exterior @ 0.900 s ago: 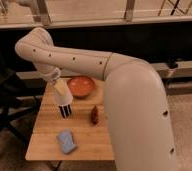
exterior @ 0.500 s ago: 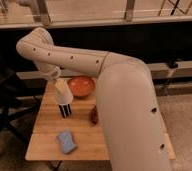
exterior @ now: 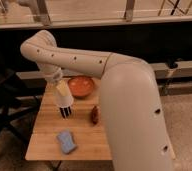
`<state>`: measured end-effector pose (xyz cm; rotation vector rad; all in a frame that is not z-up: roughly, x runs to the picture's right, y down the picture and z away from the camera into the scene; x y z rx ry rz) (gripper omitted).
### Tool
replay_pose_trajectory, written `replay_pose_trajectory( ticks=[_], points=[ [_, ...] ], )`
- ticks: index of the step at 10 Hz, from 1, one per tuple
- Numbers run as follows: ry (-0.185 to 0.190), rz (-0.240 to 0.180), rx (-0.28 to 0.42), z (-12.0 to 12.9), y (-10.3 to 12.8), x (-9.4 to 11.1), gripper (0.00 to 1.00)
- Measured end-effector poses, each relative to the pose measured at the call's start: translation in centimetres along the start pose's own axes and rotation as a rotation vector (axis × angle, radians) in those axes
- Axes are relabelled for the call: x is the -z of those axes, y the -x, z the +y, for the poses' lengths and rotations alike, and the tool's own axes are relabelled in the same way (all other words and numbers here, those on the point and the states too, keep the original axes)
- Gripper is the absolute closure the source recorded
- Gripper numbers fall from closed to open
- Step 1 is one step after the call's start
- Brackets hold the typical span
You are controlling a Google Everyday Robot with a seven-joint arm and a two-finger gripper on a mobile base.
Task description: Place the ceramic cup over the eraser
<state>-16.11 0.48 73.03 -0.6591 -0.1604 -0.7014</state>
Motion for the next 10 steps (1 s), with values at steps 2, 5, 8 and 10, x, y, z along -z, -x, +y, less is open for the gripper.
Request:
replay_pose_trajectory(
  ticks=[2,5,8,10],
  points=[
    [0.007,-0.010,0.003,0.2,0.3,-0.6,1.00],
    [0.018,-0.020,0.008,0.3,0.7,-1.4,1.00],
    [0.027,-0.030,0.016,0.2,1.3,-2.4,1.00],
    [0.027,-0.040,0.026,0.1,1.7,-2.9,1.00]
  ],
)
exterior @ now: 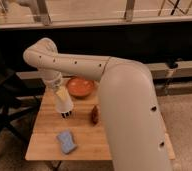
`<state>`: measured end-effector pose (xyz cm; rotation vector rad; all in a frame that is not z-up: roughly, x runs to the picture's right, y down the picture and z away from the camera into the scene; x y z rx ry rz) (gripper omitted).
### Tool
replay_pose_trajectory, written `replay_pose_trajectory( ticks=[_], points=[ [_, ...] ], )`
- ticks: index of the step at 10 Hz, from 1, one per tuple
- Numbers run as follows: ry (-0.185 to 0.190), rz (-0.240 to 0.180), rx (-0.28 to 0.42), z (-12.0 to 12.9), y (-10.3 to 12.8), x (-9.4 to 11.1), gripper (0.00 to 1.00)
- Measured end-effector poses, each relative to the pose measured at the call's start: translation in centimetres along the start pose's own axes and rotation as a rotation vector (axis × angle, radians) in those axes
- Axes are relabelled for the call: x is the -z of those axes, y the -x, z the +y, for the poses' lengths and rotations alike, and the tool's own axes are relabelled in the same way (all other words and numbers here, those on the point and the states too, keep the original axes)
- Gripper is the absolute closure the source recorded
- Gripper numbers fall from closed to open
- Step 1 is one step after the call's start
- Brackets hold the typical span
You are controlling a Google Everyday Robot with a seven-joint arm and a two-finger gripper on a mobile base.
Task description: Place the ceramic cup over the eraser
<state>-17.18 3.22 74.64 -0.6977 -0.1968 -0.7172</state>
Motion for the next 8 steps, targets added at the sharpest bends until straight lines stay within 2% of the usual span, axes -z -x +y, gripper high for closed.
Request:
replay_pose_trajectory(
  ticks=[4,8],
  points=[
    [-0.010,-0.024,0.026,-0.3,0.8,-0.9,1.00],
    [-0.026,-0.065,0.038,-0.3,0.8,-1.7,1.00]
  ],
)
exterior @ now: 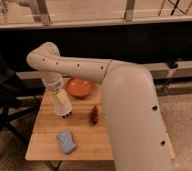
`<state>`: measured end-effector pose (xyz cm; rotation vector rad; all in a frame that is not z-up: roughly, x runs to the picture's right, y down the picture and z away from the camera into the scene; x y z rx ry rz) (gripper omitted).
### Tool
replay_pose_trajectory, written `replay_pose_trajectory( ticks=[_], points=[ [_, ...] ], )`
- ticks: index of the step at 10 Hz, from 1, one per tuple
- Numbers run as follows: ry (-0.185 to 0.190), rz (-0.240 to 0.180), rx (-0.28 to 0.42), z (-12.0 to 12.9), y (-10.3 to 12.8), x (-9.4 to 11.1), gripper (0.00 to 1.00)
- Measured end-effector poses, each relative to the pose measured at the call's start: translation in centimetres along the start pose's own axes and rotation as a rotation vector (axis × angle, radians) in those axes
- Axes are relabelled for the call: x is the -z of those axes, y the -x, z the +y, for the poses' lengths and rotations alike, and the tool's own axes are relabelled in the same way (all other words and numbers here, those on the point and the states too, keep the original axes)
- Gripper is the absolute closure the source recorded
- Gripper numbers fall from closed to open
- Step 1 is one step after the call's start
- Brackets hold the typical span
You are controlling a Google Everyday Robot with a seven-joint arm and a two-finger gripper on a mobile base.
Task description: Place the ceramic cup over the eraser
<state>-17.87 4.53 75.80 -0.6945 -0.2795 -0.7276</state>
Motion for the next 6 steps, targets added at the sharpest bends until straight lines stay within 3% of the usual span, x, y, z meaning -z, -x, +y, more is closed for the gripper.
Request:
replay_pose_trajectory(
  ticks=[6],
  points=[
    [-0.026,-0.050,0.023,-0.3,0.0,-1.3,1.00]
  ],
)
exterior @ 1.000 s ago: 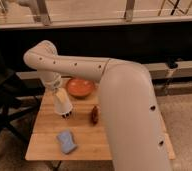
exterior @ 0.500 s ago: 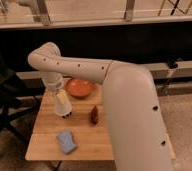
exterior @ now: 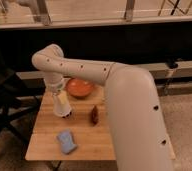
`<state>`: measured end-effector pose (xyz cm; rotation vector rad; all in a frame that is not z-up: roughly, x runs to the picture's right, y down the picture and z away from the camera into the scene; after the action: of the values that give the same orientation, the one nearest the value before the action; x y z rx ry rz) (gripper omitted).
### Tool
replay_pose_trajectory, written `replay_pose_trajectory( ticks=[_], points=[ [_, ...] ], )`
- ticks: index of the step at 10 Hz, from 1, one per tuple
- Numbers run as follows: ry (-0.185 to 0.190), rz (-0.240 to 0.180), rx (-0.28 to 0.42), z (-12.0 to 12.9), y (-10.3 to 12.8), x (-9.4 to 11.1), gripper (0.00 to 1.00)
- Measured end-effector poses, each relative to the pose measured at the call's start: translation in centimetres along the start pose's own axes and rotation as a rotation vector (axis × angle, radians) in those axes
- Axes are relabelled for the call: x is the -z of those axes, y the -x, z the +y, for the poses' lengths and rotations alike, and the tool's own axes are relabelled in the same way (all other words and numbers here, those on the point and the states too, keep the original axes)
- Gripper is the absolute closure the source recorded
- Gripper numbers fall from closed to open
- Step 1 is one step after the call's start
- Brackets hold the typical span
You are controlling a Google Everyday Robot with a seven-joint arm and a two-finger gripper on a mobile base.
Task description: Place the ceramic cup over the eraser
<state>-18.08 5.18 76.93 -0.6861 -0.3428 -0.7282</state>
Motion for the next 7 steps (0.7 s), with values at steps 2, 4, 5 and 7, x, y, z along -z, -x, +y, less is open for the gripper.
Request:
replay_pose_trajectory(
  ticks=[2,4,5,7],
  points=[
    [-0.022,-0.011,0.009,0.1,-0.4,-0.3,1.00],
    [-0.035,-0.019,0.014,0.3,-0.8,-0.6,1.00],
    [-0.041,-0.023,0.019,0.4,-1.1,-0.8,1.00],
    [-0.057,-0.021,0.033,0.6,-1.2,-1.2,1.00]
  ],
)
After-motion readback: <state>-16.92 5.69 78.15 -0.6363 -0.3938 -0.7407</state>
